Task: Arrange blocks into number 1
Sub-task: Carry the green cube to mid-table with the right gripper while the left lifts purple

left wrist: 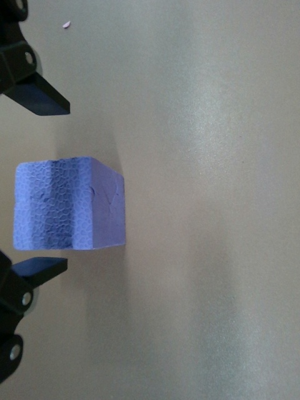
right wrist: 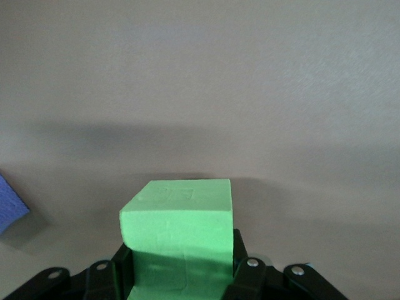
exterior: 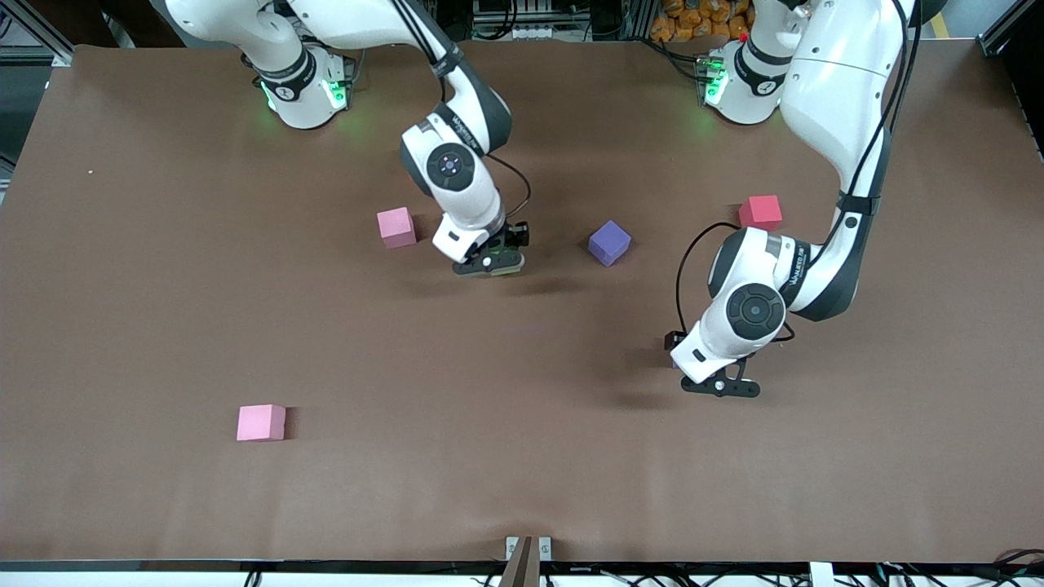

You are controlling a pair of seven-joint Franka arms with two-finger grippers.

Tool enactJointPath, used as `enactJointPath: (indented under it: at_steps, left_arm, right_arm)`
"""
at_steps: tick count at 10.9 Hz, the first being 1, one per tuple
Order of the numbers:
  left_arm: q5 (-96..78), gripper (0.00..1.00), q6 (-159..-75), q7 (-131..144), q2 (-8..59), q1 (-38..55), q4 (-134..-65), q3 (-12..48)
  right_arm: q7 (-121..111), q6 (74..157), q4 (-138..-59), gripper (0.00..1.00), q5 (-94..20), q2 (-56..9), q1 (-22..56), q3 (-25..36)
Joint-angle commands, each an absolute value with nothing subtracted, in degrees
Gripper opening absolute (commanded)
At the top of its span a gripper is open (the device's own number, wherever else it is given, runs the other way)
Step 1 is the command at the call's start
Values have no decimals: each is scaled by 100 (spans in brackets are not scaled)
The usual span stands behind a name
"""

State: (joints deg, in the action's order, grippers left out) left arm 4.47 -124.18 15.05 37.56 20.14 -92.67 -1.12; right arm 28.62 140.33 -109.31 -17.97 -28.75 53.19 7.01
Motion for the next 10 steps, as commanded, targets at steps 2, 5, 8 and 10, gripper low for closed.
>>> enactJointPath:
  at_steps: [2,5,8,10]
  left_arm:
    - [353,100,-12454,1766,3911,2092,-9123,-88]
    - [343,100,-12515,1775,3972,2083,-9123,-79]
    - [343,100,-12691,1775,4086,2083,-9123,-79]
    - [343,100,-12858,1775,4131,2083,-9140,-62]
  right_arm:
    - [3635,14299,-10776,46,-1793,-3260,5510,791]
    - [3647,14274,-10775,100,-1723,-3174,5511,800]
    - [3018,14002,-11186,100,-1223,-2516,5415,835]
    - [2044,13957,-11748,100,-1013,-2094,5388,835]
